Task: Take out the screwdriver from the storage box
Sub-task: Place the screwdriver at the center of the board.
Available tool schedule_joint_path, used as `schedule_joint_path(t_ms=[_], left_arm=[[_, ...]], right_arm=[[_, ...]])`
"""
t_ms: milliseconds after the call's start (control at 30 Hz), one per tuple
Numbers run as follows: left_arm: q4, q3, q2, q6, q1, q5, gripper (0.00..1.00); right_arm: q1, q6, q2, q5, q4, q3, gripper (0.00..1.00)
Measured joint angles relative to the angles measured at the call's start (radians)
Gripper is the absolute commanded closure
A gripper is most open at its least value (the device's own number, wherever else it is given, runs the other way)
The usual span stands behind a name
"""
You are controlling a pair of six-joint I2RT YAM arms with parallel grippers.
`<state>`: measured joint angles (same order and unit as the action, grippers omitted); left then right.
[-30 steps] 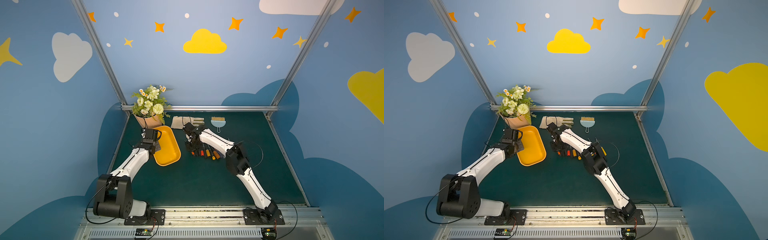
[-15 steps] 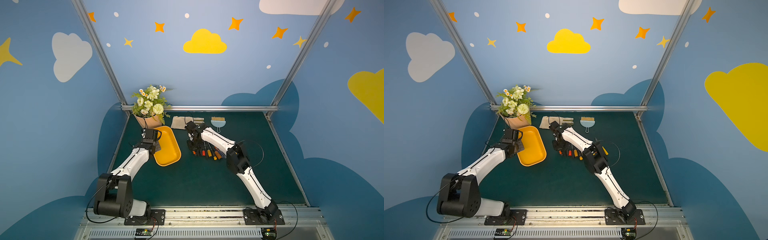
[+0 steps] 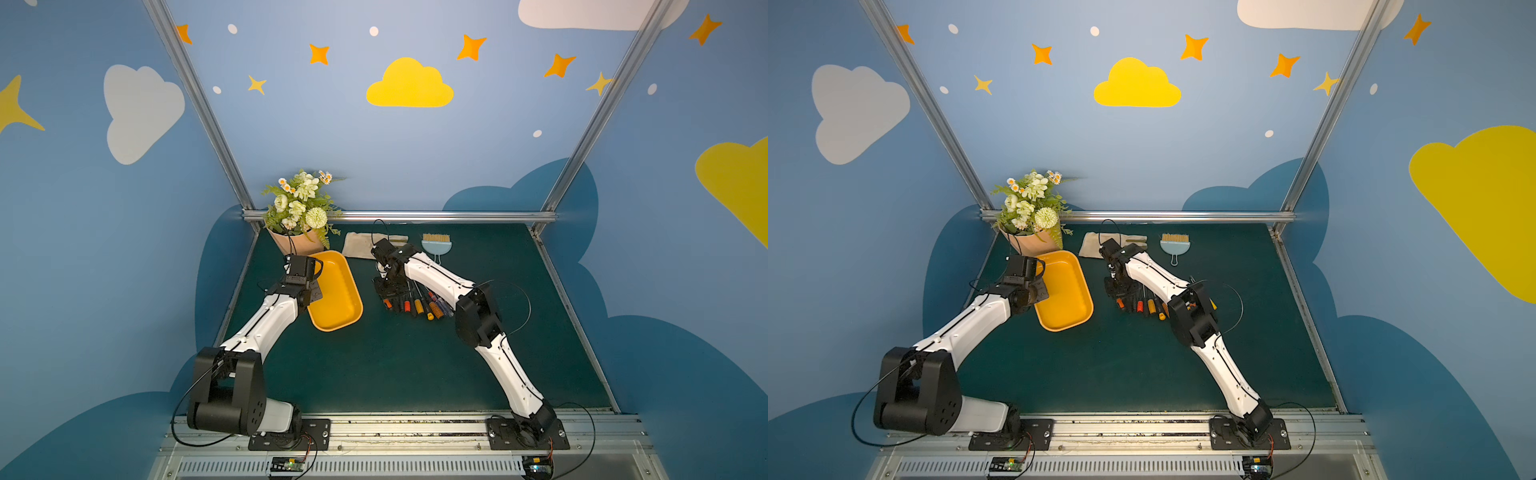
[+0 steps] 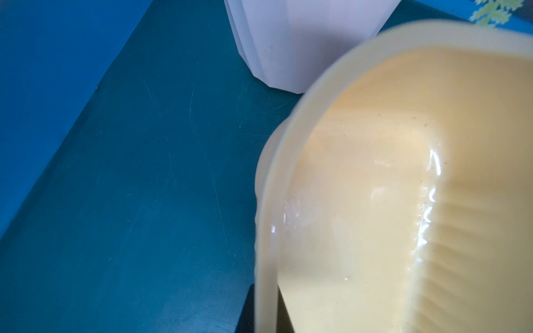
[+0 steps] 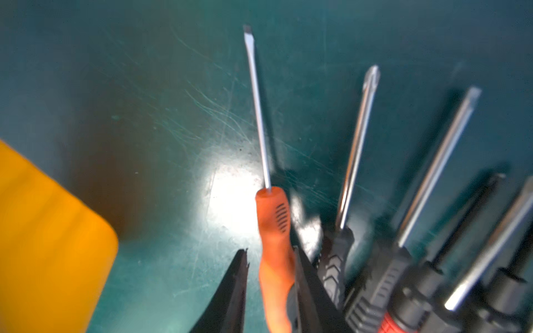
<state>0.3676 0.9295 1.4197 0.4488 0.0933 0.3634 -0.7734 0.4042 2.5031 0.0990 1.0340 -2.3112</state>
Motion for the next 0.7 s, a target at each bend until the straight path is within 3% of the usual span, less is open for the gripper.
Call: schedule_joint_path(t_ms=[267, 700], left_arm=[[0.009, 0.002, 0.0, -0.01, -0.002, -0.026, 0.98], [0.07, 0.134, 0.141, -0.164, -0.028, -0.201, 0.98]], right_arm=[[0.008, -0.009, -0.056, 0.005, -0.042, 0.092, 0.62], [0.036, -0.061, -0.47, -0.097, -0.227, 0.427, 0.62]])
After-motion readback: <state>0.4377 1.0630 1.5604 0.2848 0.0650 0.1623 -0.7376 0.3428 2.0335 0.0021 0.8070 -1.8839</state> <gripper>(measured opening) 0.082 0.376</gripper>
